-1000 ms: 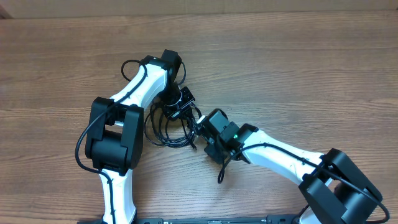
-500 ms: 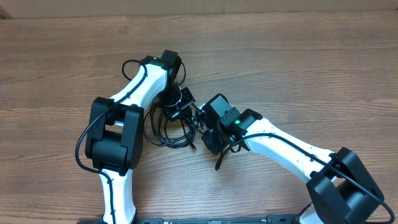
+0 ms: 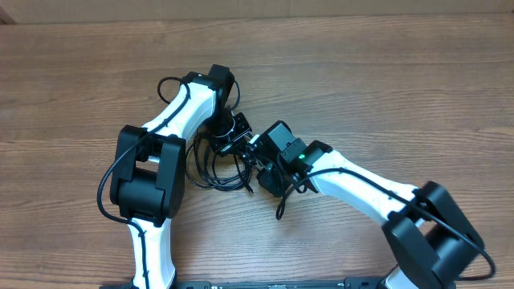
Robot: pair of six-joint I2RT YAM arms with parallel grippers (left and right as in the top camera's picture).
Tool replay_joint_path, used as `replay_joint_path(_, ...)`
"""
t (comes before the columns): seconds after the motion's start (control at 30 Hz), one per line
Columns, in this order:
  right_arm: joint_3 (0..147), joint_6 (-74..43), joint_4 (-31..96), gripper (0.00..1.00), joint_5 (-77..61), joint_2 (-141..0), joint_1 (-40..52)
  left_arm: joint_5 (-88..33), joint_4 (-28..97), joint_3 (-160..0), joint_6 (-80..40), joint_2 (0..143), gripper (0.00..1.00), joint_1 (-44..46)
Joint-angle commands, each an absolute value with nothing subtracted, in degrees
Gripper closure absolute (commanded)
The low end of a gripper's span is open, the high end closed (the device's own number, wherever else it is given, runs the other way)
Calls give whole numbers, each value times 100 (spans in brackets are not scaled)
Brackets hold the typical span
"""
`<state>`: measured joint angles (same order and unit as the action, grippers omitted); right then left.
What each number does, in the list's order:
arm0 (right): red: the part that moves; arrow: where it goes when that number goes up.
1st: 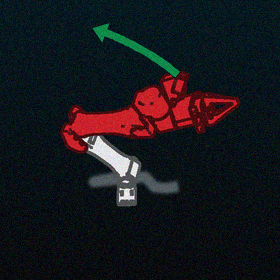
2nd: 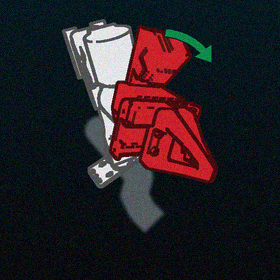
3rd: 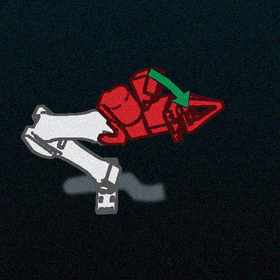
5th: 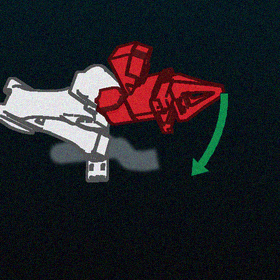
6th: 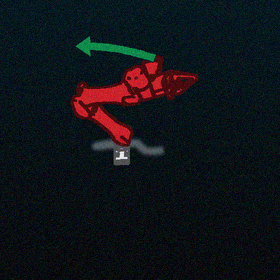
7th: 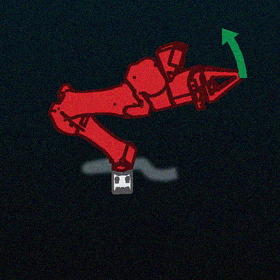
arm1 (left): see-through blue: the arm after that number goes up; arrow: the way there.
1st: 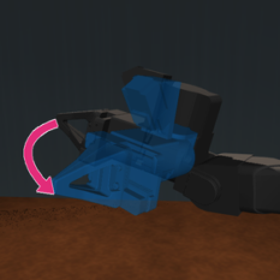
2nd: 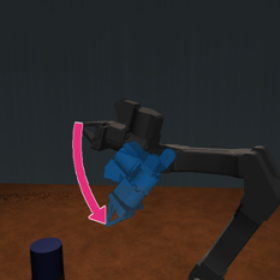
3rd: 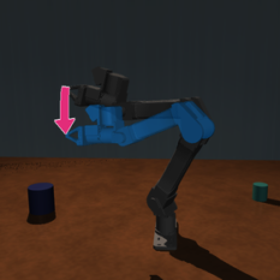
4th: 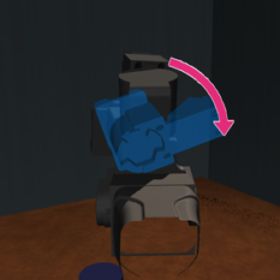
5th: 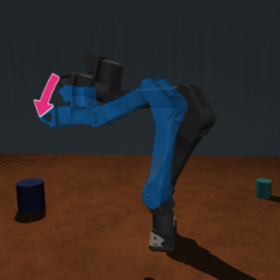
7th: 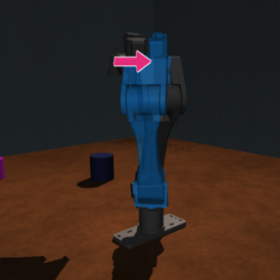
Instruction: Untangle cables
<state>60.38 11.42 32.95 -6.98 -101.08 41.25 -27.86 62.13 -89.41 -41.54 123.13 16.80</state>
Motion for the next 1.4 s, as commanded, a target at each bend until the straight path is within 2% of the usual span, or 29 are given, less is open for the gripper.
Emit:
replay_joint_path(0.0, 5994, 1382, 3177, 55, -607, -10398, 4117, -2856, 6213, -9048, -4023, 12407, 96, 1695)
replay_joint_path(0.17, 5994, 1354, 3157, 57, -607, -10488, 4117, -2856, 6213, -9048, -4021, 12407, 96, 1695)
replay_joint_path(0.27, 5994, 1334, 3223, 47, -607, -10488, 4117, -2856, 6215, -9048, -4021, 12407, 96, 1695)
replay_joint_path(0.37, 5994, 1334, 3310, 47, -607, -10488, 4110, -2853, 6211, -9048, -4023, 12407, 96, 1695)
replay_joint_path(0.63, 5994, 1334, 3218, 75, -607, -10488, 4112, -2853, 6213, -9048, -4021, 12407, 96, 1695)
replay_joint_path(0.73, 5996, 1334, 3229, 83, -609, -10488, 4110, -2853, 6213, -9048, -4021, 12407, 96, 1695)
replay_joint_path(0.87, 5996, 1334, 3277, 88, -611, -10488, 4112, -2853, 6213, -9048, -4021, 12407, 96, 1695)
replay_joint_path(1.13, 5996, 1337, 3286, 87, -609, -10488, 4112, -2853, 6213, -9048, -4021, 12407, 96, 1695)
replay_joint_path(1.27, 5996, 1337, 3284, 73, -607, -10488, 4110, -2853, 6213, -9048, -4021, 12407, 96, 1695)
replay_joint_path(1.37, 5996, 1337, 3286, 70, -607, -10488, 4110, -2853, 6213, -9048, -4021, 12407, 96, 1695)
